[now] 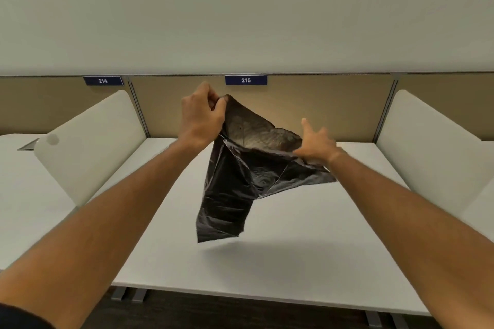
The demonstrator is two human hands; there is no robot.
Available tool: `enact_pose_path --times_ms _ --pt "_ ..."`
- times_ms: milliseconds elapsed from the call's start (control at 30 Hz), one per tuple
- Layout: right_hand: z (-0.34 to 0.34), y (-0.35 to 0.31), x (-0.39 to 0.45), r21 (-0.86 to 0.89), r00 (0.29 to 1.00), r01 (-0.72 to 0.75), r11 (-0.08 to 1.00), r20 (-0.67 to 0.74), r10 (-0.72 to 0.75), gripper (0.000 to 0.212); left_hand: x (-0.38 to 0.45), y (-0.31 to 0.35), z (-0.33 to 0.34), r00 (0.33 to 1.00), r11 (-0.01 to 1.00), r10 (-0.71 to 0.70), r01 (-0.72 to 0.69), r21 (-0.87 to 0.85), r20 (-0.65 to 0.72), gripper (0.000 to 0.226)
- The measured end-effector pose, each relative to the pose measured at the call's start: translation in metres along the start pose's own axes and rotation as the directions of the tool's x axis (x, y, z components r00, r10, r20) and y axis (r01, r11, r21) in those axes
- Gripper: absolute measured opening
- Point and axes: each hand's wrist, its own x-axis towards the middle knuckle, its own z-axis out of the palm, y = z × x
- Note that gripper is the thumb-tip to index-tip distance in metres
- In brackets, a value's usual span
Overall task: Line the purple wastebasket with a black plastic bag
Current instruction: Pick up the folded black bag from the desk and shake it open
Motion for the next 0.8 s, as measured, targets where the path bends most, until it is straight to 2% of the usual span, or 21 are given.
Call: enact_pose_path --times_ms 67,167,267,433,533,633,700,800 --pt "0.016 0.017 0.002 0.031 0.99 -0.114 0.993 0.086 0.111 0.09 -0.001 -0.002 -0.008 1.0 1.0 0.004 -0.005 -0.028 -0.027 0.018" --pt "0.031 0.025 -0.001 0.193 0.977 -0.152 0.969 0.18 0.117 0.011 -0.002 -0.011 -0.021 0.997 0.998 -0.05 0.048 -0.032 -0.064 0.018" --pt "0.033 0.021 0.0 0.265 0.99 -0.11 0.958 0.114 0.082 0.006 -0.002 -0.022 -0.033 0.987 0.994 -0.11 0.109 -0.007 -0.121 0.018" --pt "0.02 0.024 -0.003 0.253 0.981 -0.097 0.963 -0.137 0.135 0.014 -0.01 -0.046 -0.058 0.976 0.979 -0.135 0.158 0.132 -0.169 0.013" --pt "0.018 0.03 -0.004 0.327 0.987 -0.071 0.942 -0.115 0.115 0.017 -0.022 -0.064 -0.073 0.972 0.947 -0.176 0.21 0.244 -0.154 0.023" --pt "0.021 0.025 -0.006 0.468 0.984 -0.012 0.884 -0.152 0.093 0.031 -0.036 -0.071 -0.078 0.954 0.912 -0.255 0.292 0.289 -0.16 0.027" --pt "0.022 0.018 -0.008 0.528 0.98 0.035 0.848 -0.186 0.075 0.034 -0.043 -0.073 -0.08 0.92 0.877 -0.346 0.387 0.286 -0.185 0.027" --pt "0.026 0.011 -0.008 0.519 0.984 0.071 0.852 -0.175 0.025 0.04 -0.05 -0.079 -0.084 0.824 0.802 -0.523 0.562 0.203 -0.218 0.025"
